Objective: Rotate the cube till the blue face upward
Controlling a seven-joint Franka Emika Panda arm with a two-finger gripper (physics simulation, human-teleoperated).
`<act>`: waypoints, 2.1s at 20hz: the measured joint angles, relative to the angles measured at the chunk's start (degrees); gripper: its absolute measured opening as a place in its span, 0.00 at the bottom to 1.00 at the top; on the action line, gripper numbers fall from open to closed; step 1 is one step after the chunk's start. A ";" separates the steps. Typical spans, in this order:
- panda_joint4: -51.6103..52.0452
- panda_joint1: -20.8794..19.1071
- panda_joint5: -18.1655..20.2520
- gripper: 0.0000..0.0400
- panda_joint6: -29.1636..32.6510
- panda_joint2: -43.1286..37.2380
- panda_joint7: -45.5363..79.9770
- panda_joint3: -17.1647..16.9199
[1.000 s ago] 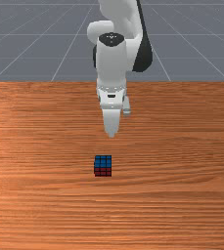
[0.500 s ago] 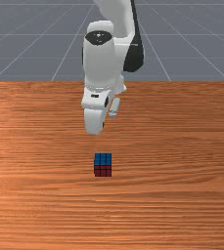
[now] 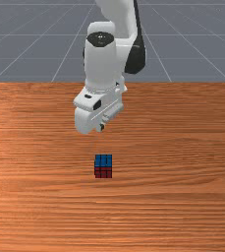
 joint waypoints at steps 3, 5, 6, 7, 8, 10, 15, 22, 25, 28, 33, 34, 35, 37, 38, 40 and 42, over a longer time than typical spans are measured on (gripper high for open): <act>0.73 1.07 0.37 0.00 -0.81 0.52 6.53 -1.13; 1.23 1.75 0.67 0.00 -1.37 0.90 10.84 -1.88; 1.46 2.09 0.83 0.00 -1.66 1.06 12.99 -2.25; 1.83 2.41 1.01 0.00 -2.01 1.31 15.12 -2.61; 2.14 2.73 1.19 0.00 -2.33 1.52 17.25 -2.98; 2.65 3.36 1.57 0.00 -2.96 1.85 21.49 -3.71; 3.59 4.89 2.68 0.00 -4.17 2.69 32.04 -5.46; 5.17 6.89 4.74 0.00 -5.91 4.85 46.60 -7.66; 7.47 7.45 6.00 0.00 -7.42 6.39 52.69 -8.47; 10.18 7.43 7.02 0.00 -8.40 8.25 56.08 -8.80; 16.15 6.29 8.13 0.00 -9.36 13.48 56.71 -8.29; 16.51 6.18 8.27 0.00 -9.27 14.06 56.70 -8.20; 16.72 6.10 8.39 0.00 -9.14 14.49 56.68 -8.10; 16.87 6.11 8.55 0.00 -8.95 15.21 56.63 -7.83; 16.89 6.25 8.58 0.00 -8.81 15.46 56.64 -7.66; 17.03 6.63 8.65 0.00 -8.64 15.95 56.71 -7.27; 17.40 6.80 8.80 0.00 -8.52 16.89 56.75 -6.94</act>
